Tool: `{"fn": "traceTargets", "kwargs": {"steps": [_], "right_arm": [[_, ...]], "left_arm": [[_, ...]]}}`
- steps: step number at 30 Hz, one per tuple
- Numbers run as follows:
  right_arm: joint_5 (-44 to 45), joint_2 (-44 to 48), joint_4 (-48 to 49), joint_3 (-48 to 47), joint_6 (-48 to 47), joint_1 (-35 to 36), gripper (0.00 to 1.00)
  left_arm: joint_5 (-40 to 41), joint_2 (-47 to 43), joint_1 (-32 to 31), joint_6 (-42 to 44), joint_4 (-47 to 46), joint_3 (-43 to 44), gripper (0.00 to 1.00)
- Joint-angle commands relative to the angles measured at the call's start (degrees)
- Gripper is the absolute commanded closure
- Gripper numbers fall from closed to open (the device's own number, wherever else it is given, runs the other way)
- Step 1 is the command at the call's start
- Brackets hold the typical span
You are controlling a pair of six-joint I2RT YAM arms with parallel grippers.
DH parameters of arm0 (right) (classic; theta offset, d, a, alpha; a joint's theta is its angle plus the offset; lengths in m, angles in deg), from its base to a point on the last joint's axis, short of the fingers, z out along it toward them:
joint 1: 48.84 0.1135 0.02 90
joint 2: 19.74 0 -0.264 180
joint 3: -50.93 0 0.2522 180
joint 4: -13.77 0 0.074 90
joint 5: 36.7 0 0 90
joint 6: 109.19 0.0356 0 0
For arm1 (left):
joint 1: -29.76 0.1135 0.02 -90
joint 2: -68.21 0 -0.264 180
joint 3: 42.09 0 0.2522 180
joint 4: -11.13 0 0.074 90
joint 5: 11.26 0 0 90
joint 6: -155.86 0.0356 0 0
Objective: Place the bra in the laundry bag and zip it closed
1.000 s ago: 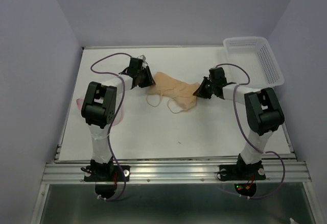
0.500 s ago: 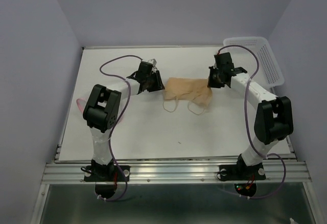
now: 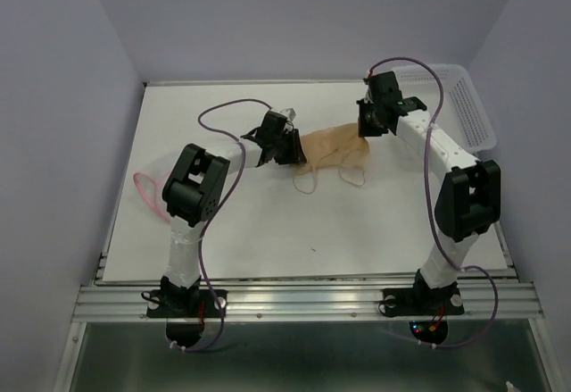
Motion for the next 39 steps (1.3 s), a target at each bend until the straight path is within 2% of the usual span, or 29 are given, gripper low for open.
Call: {"fn": "traceTargets", "kwargs": {"steps": [1, 8, 11, 15, 20, 25, 28, 29, 31, 39], "right_arm": [[-1.65, -1.28, -2.2, -6.56, -0.19, 2.49, 0.96], [-4.64, -5.93, -4.13, -12.98, 2.53, 5.21, 0.93], [0.98, -9.36, -7.21, -17.63, 3.41, 7.58, 0.92], [2.31, -13.31, -9.67, -22.21, 4.11, 9.7, 0.9], [0.56, -18.06, -12.13, -27.39, 4.38, 11.81, 0.88], [-1.64, -19.82, -10.83, -27.76, 4.91, 12.34, 0.83], [-5.86, -20.17, -7.49, -26.7, 5.61, 12.34, 0.71], [-7.26, -20.44, -7.13, -26.96, 5.7, 12.34, 0.52], [-9.02, -20.79, -6.43, -27.84, 5.61, 12.34, 0.38], [-13.87, -14.03, 0.51, -25.21, 3.59, 12.34, 0.34]], "left_arm": [[-0.34, 0.03, 0.16, -0.75, -1.88, 1.92, 0.59], [-0.25, 0.91, -0.1, -2.07, -2.67, 2.01, 0.59], [0.45, 0.64, -0.19, -2.33, -2.67, 1.74, 0.6], [0.71, 0.55, -0.1, -2.42, -2.67, 1.66, 0.59], [0.62, 0.2, -0.19, -3.04, -2.94, 1.39, 0.6], [0.89, -0.67, -0.19, -3.39, -3.29, 1.13, 0.6], [1.07, -1.47, -0.19, -4.09, -3.9, 0.87, 0.6], [1.15, -1.9, -0.19, -4.18, -3.99, 0.6, 0.6], [1.77, -2.61, -0.19, -4.44, -4.08, 0.25, 0.6], [3.09, -4.02, 0.51, -6.2, -4.61, -2.12, 0.6]]}}
